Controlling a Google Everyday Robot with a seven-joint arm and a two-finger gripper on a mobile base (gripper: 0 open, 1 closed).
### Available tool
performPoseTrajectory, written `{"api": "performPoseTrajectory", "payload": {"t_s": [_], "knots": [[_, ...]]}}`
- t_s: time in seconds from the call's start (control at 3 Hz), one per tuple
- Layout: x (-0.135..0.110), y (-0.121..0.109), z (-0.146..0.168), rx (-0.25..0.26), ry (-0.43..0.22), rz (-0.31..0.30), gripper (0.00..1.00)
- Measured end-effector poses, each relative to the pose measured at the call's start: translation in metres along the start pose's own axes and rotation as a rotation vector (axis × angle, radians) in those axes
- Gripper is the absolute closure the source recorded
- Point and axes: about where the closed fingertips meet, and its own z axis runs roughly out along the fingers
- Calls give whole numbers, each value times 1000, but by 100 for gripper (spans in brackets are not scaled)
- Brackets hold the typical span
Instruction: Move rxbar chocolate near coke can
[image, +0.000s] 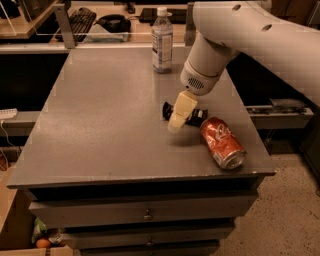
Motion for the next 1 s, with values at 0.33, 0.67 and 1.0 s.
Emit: {"api": "performPoseTrajectory", "payload": {"t_s": [0.33, 0.67, 1.0], "knots": [[12, -19, -20, 45, -36, 9, 0], [41, -63, -79, 184, -131, 23, 0], [60, -97, -130, 278, -248, 20, 0]]}}
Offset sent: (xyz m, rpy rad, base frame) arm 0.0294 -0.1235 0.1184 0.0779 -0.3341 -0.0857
